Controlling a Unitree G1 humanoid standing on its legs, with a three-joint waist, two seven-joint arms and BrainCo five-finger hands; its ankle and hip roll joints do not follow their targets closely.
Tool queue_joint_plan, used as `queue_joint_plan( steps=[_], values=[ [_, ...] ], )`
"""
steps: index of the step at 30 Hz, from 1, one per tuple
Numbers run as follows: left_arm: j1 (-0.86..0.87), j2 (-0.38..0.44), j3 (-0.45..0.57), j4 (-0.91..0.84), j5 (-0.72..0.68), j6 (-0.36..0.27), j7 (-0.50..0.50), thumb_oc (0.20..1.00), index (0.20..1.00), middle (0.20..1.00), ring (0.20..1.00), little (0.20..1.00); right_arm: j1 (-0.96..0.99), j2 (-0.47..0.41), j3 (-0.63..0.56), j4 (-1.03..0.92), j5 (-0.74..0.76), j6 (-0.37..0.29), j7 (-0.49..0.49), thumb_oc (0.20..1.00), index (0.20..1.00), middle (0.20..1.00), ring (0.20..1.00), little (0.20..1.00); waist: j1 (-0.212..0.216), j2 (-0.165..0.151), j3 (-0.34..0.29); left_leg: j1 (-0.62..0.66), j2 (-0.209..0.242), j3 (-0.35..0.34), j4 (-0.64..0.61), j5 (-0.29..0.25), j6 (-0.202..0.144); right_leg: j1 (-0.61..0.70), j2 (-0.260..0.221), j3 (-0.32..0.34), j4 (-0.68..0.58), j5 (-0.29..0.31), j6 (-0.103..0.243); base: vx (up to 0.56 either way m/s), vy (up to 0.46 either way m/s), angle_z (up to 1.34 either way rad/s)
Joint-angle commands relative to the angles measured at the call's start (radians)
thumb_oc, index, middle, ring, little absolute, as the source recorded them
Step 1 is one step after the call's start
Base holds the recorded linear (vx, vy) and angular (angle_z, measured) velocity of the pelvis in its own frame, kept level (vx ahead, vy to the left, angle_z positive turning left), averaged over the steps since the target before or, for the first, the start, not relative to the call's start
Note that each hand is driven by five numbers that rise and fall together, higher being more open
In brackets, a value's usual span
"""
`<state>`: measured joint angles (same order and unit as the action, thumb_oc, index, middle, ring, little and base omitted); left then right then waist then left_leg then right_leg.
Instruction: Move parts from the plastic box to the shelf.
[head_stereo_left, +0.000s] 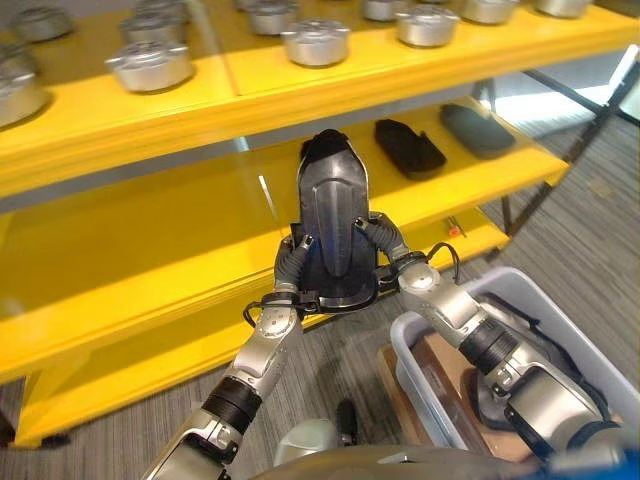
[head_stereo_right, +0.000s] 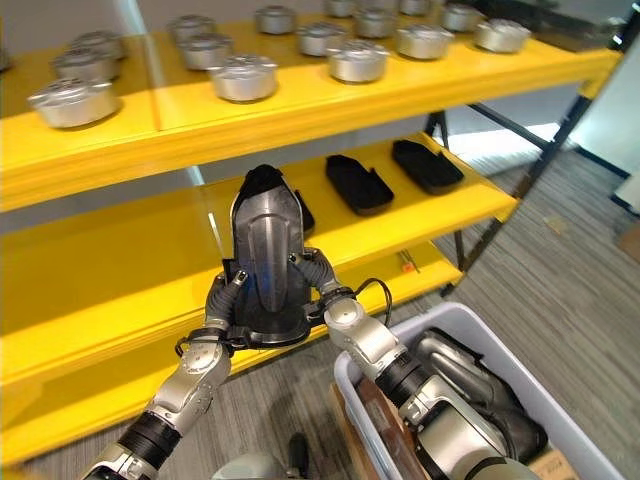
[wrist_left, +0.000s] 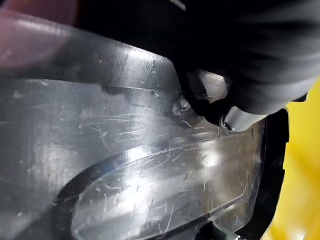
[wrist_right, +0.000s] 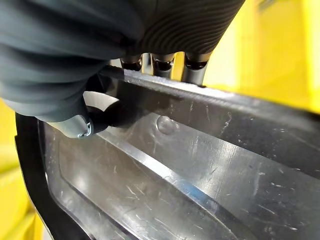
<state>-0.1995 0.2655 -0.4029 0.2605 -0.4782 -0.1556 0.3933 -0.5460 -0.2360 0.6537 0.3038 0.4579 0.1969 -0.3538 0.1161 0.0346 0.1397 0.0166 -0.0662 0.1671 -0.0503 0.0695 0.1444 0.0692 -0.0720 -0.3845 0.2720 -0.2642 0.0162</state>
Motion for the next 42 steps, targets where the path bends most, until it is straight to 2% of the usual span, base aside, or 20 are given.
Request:
queue_joint_plan(
  steps=[1, 4, 7, 11, 18, 20, 21, 22, 24, 25, 26, 27, 28, 30, 32, 34, 35, 38, 41, 42],
  values=[
    [-0.193, -0.039, -0.029, 0.023, -0.005, -0.034, -0.025, 0.2, 0.2, 0.2, 0.2, 0.2, -0.065, 0.184, 0.075, -0.064, 0.116, -0.134, 0.116, 0.2, 0.2, 0.2, 0.2, 0.2, -0.006, -0.043, 0.002, 0.054, 0.047, 0.052, -0.003, -0.068, -0.127, 0.035, 0.016, 0.052, -0.187, 0.183, 0.032, 0.2, 0.001, 0.81],
    [-0.181, -0.047, -0.037, 0.019, 0.001, -0.034, -0.023, 0.2, 0.2, 0.2, 0.2, 0.2, -0.061, 0.17, 0.065, -0.069, 0.119, -0.12, 0.127, 0.2, 0.2, 0.2, 0.2, 0.2, -0.025, -0.06, 0.006, 0.049, 0.022, 0.015, 0.014, -0.086, -0.127, 0.02, 0.037, 0.134, -0.28, 0.249, 0.042, 0.13, -0.005, 0.47],
    [-0.163, -0.054, -0.041, 0.003, 0.021, -0.027, -0.017, 0.2, 0.2, 0.2, 0.2, 0.2, -0.053, 0.164, 0.056, -0.076, 0.121, -0.111, 0.131, 0.2, 0.2, 0.2, 0.2, 0.2, -0.036, -0.068, 0.014, 0.052, 0.01, 0.013, 0.041, -0.115, -0.12, 0.016, 0.039, 0.173, -0.297, 0.266, 0.048, 0.12, -0.044, 0.41],
    [-0.144, -0.051, -0.045, -0.044, 0.034, 0.013, 0.015, 0.2, 0.2, 0.2, 0.2, 0.2, -0.04, 0.156, 0.061, -0.092, 0.13, -0.093, 0.149, 0.2, 0.2, 0.2, 0.2, 0.2, -0.033, -0.073, 0.007, 0.058, 0.0, 0.04, 0.081, -0.148, -0.115, 0.031, 0.023, 0.161, -0.3, 0.266, 0.049, 0.14, -0.068, 0.77],
    [-0.122, -0.039, -0.028, -0.045, 0.011, 0.038, 0.007, 0.2, 0.2, 0.2, 0.2, 0.2, -0.036, 0.172, 0.081, -0.08, 0.136, -0.06, 0.15, 0.2, 0.2, 0.2, 0.2, 0.2, -0.024, -0.06, -0.002, 0.077, 0.002, 0.029, 0.052, -0.144, -0.116, 0.046, 0.021, 0.148, -0.296, 0.247, 0.046, 0.12, -0.008, 0.37],
    [-0.116, -0.038, -0.026, -0.046, 0.006, 0.044, 0.004, 0.2, 0.2, 0.2, 0.2, 0.2, -0.027, 0.175, 0.082, -0.073, 0.125, -0.056, 0.157, 0.2, 0.2, 0.2, 0.2, 0.2, -0.029, -0.058, 0.003, 0.074, 0.013, 0.056, 0.075, -0.15, -0.124, 0.051, 0.016, 0.136, -0.292, 0.242, 0.042, 0.09, 0.013, 0.06],
    [-0.122, -0.041, -0.03, -0.041, 0.007, 0.046, -0.008, 0.2, 0.2, 0.2, 0.2, 0.2, -0.025, 0.174, 0.078, -0.073, 0.118, -0.055, 0.145, 0.2, 0.2, 0.2, 0.2, 0.2, -0.041, -0.06, 0.01, 0.076, 0.027, 0.106, 0.108, -0.163, -0.129, 0.051, 0.008, 0.12, -0.284, 0.239, 0.041, 0.07, 0.061, 0.3],
    [-0.147, -0.057, -0.05, -0.02, 0.004, 0.041, -0.029, 0.2, 0.2, 0.2, 0.2, 0.2, -0.022, 0.169, 0.072, -0.086, 0.103, -0.049, 0.105, 0.2, 0.2, 0.2, 0.2, 0.2, -0.073, -0.065, 0.021, 0.09, 0.082, 0.228, 0.159, -0.199, -0.135, 0.048, -0.014, 0.077, -0.258, 0.219, 0.045, 0.0, 0.082, 0.45],
    [-0.164, -0.071, -0.069, 0.002, 0.001, 0.02, -0.027, 0.2, 0.2, 0.2, 0.2, 0.2, -0.026, 0.165, 0.07, -0.084, 0.08, -0.051, 0.097, 0.2, 0.2, 0.2, 0.2, 0.2, -0.09, -0.072, 0.041, 0.071, 0.136, 0.278, 0.225, -0.21, -0.15, 0.037, -0.037, 0.048, -0.225, 0.207, 0.034, -0.06, 0.108, 0.91],
    [-0.171, -0.08, -0.078, 0.02, -0.004, -0.002, -0.022, 0.2, 0.2, 0.2, 0.2, 0.2, -0.037, 0.167, 0.07, -0.069, 0.075, -0.056, 0.099, 0.2, 0.2, 0.2, 0.2, 0.2, -0.094, -0.073, 0.057, 0.039, 0.17, 0.268, 0.286, -0.219, -0.165, 0.028, -0.045, 0.045, -0.201, 0.196, 0.025, -0.07, 0.101, 1.19],
    [-0.174, -0.084, -0.079, 0.026, -0.004, -0.012, -0.018, 0.2, 0.2, 0.2, 0.2, 0.2, -0.044, 0.17, 0.07, -0.061, 0.073, -0.058, 0.1, 0.2, 0.2, 0.2, 0.2, 0.2, -0.094, -0.073, 0.063, 0.026, 0.181, 0.258, 0.305, -0.219, -0.171, 0.022, -0.046, 0.048, -0.192, 0.194, 0.021, -0.06, 0.169, 0.79],
    [-0.177, -0.09, -0.076, 0.039, 0.003, -0.033, -0.011, 0.2, 0.2, 0.2, 0.2, 0.2, -0.067, 0.178, 0.069, -0.035, 0.068, -0.058, 0.109, 0.2, 0.2, 0.2, 0.2, 0.2, -0.09, -0.069, 0.076, 0.012, 0.199, 0.215, 0.313, -0.201, -0.182, 0.011, -0.048, 0.065, -0.177, 0.19, 0.012, -0.07, 0.25, 0.56],
    [-0.177, -0.088, -0.064, 0.048, -0.002, -0.046, -0.015, 0.2, 0.2, 0.2, 0.2, 0.2, -0.093, 0.178, 0.066, -0.019, 0.067, -0.046, 0.12, 0.2, 0.2, 0.2, 0.2, 0.2, -0.087, -0.066, 0.078, 0.014, 0.224, 0.187, 0.279, -0.146, -0.191, -0.003, -0.051, 0.076, -0.177, 0.2, 0.0, -0.05, 0.292, -0.06],
    [-0.174, -0.088, -0.057, 0.055, -0.007, -0.054, -0.018, 0.2, 0.2, 0.2, 0.2, 0.2, -0.108, 0.175, 0.069, -0.013, 0.067, -0.035, 0.127, 0.2, 0.2, 0.2, 0.2, 0.2, -0.086, -0.059, 0.076, 0.024, 0.251, 0.155, 0.241, -0.102, -0.211, -0.003, -0.052, 0.089, -0.179, 0.197, -0.001, 0.02, 0.259, -0.19],
    [-0.159, -0.082, -0.043, 0.066, -0.016, -0.073, -0.036, 0.2, 0.2, 0.2, 0.2, 0.2, -0.122, 0.162, 0.079, -0.013, 0.072, -0.016, 0.135, 0.2, 0.2, 0.2, 0.2, 0.2, -0.079, -0.041, 0.064, 0.022, 0.32, 0.086, 0.155, 0.011, -0.256, 0.0, -0.06, 0.113, -0.183, 0.189, 0.003, 0.11, 0.425, -0.03],
    [-0.145, -0.081, -0.034, 0.07, -0.018, -0.086, -0.06, 0.2, 0.2, 0.2, 0.2, 0.2, -0.121, 0.152, 0.084, -0.014, 0.074, -0.007, 0.132, 0.2, 0.2, 0.2, 0.2, 0.2, -0.078, -0.03, 0.061, 0.007, 0.387, 0.067, 0.124, 0.103, -0.281, 0.016, -0.08, 0.118, -0.178, 0.176, 0.004, 0.14, 0.534, -0.31],
    [-0.15, -0.076, -0.033, 0.079, -0.018, -0.099, -0.077, 0.2, 0.2, 0.2, 0.2, 0.2, -0.12, 0.133, 0.083, -0.018, 0.072, -0.003, 0.132, 0.2, 0.2, 0.2, 0.2, 0.2, -0.085, -0.024, 0.063, 0.003, 0.403, 0.058, 0.115, 0.09, -0.274, 0.016, -0.11, 0.119, -0.139, 0.155, 0.011, 0.11, 0.581, -0.29],
    [-0.18, -0.072, -0.043, 0.103, -0.035, -0.092, -0.086, 0.2, 0.2, 0.2, 0.2, 0.2, -0.113, 0.118, 0.082, -0.012, 0.073, -0.022, 0.128, 0.2, 0.2, 0.2, 0.2, 0.2, -0.09, -0.018, 0.071, 0.023, 0.353, 0.028, 0.129, -0.016, -0.255, -0.007, -0.146, 0.131, -0.057, 0.131, 0.029, 0.1, 0.475, 0.04],
    [-0.209, -0.077, -0.056, 0.126, -0.034, -0.056, -0.08, 0.2, 0.2, 0.2, 0.2, 0.2, -0.111, 0.131, 0.076, 0.007, 0.08, -0.031, 0.107, 0.2, 0.2, 0.2, 0.2, 0.2, -0.095, -0.021, 0.074, 0.036, 0.31, 0.033, 0.15, -0.059, -0.238, -0.004, -0.162, 0.136, -0.051, 0.148, 0.051, 0.1, 0.3, -0.19],
    [-0.223, -0.077, -0.064, 0.136, -0.04, -0.039, -0.082, 0.2, 0.2, 0.2, 0.2, 0.2, -0.106, 0.141, 0.07, 0.015, 0.072, -0.04, 0.102, 0.2, 0.2, 0.2, 0.2, 0.2, -0.095, -0.025, 0.074, 0.044, 0.288, 0.036, 0.153, -0.072, -0.228, 0.0, -0.178, 0.141, -0.055, 0.165, 0.074, 0.11, 0.218, -0.17]
  ],
)
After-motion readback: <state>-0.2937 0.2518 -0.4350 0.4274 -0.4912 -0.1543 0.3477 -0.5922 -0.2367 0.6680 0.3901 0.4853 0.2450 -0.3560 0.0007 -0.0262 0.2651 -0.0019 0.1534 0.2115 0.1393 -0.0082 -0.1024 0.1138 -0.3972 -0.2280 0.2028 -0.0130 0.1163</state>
